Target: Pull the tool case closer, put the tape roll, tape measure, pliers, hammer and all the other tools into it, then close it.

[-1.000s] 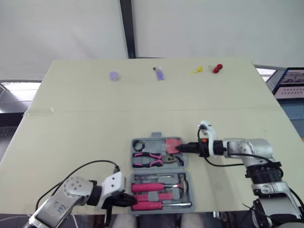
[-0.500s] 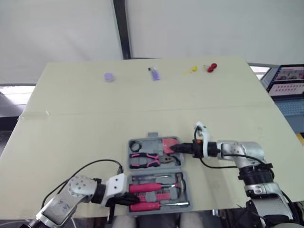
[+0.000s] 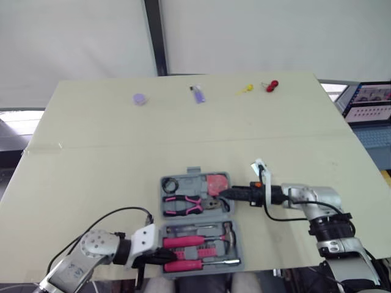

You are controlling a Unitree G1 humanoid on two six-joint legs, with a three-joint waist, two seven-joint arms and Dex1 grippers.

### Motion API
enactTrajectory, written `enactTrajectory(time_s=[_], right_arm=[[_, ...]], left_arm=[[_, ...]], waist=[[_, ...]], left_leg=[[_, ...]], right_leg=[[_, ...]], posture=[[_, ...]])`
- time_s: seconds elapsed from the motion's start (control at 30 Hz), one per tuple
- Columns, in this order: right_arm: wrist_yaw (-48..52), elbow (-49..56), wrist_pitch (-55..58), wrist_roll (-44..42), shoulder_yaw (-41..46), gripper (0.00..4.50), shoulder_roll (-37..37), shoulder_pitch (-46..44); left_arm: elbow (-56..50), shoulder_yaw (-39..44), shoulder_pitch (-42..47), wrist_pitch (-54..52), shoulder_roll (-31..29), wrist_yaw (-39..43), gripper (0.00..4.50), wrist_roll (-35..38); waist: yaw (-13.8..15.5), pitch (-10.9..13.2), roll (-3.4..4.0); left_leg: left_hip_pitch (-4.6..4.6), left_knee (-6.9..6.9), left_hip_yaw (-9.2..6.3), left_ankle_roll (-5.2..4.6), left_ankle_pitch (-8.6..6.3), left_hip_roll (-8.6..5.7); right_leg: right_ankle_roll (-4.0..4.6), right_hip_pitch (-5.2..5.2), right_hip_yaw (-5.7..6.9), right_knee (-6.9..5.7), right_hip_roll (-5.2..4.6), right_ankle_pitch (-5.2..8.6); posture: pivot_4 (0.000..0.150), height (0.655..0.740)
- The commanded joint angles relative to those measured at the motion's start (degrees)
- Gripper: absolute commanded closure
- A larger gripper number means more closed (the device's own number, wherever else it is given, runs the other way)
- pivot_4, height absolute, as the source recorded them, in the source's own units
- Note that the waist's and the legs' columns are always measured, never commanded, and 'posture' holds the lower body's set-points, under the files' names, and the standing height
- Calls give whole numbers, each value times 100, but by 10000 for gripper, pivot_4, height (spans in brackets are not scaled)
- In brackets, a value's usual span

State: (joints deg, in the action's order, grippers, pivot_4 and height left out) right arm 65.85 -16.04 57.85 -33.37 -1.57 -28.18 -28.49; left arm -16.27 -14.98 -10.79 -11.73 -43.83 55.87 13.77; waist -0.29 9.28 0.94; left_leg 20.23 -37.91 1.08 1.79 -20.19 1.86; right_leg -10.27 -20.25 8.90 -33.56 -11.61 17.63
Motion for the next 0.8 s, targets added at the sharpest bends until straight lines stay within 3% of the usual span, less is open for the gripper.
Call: enactTrajectory(time_s=[0.03, 0.47, 0.8], right_arm=[[387, 127, 26, -310, 85, 405, -58, -85], [1104, 962, 360, -890, 55, 405, -618, 104], [1203, 1835, 519, -1161, -94, 405, -1070, 247]], left_arm=[[265, 120, -355, -141, 0, -296, 45000, -209], [177, 935, -1033, -306, 902, -859, 45000, 559], [273, 1059, -1216, -344, 1200, -901, 45000, 734]], waist=[[-3, 0, 0], [13, 1, 1], [26, 1, 1]], left_leg=[[0, 0, 0, 0, 0, 0], [3, -2, 2, 0, 0, 0], [6, -5, 2, 3, -2, 0]], right_leg=[[0, 0, 0, 0, 0, 0], [0, -1, 0, 2, -1, 0], [0, -1, -1, 4, -2, 0]], posture=[[1500, 7400], [1500, 7400], [1500, 7400]])
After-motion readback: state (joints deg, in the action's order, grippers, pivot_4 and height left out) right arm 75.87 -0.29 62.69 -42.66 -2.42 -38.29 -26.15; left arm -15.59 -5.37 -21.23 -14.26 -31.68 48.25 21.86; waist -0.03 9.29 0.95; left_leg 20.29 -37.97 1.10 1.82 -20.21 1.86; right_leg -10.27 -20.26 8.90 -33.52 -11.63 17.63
